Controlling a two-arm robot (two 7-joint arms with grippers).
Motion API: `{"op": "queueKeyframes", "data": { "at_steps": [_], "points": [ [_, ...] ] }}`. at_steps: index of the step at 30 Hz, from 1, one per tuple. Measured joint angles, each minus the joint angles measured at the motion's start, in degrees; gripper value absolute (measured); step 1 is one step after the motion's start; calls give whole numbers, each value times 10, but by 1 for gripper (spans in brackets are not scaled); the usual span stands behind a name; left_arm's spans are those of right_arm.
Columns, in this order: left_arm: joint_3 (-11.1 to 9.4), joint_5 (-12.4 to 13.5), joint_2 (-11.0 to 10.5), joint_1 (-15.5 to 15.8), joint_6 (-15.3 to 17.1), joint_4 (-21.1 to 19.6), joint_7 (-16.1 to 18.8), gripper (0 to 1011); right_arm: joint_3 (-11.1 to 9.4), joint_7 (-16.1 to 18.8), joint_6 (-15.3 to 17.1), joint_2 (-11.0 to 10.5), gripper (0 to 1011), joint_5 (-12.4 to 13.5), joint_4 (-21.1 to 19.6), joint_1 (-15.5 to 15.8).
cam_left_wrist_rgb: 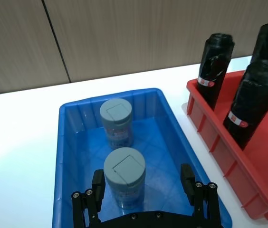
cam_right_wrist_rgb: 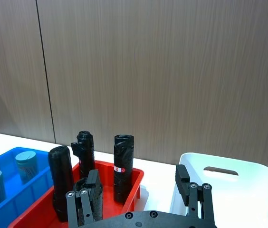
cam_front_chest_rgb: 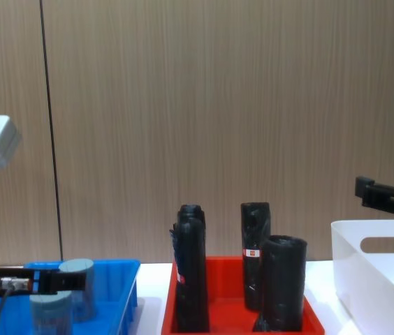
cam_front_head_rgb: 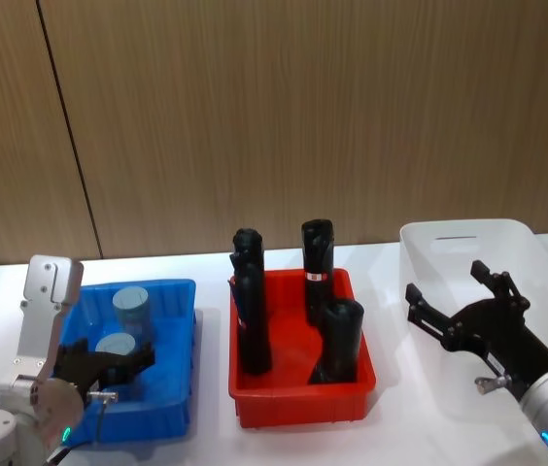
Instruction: Pick the cotton swabs from the blue box and place them into the white box.
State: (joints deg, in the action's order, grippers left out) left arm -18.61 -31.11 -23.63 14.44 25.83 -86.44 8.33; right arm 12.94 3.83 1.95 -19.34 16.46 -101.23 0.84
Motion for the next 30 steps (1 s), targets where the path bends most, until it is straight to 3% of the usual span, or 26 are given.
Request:
{"op": "queueKeyframes", "data": {
  "at_steps": [17, 30],
  "points": [
    [5, 13, 13, 26, 36, 37, 9, 1004, 0, 0, 0, 0, 1002, 0, 0, 0],
    [10, 30, 24, 54, 37, 88, -19, 1004, 0, 0, 0, 0, 1002, 0, 0, 0]
  ]
}}
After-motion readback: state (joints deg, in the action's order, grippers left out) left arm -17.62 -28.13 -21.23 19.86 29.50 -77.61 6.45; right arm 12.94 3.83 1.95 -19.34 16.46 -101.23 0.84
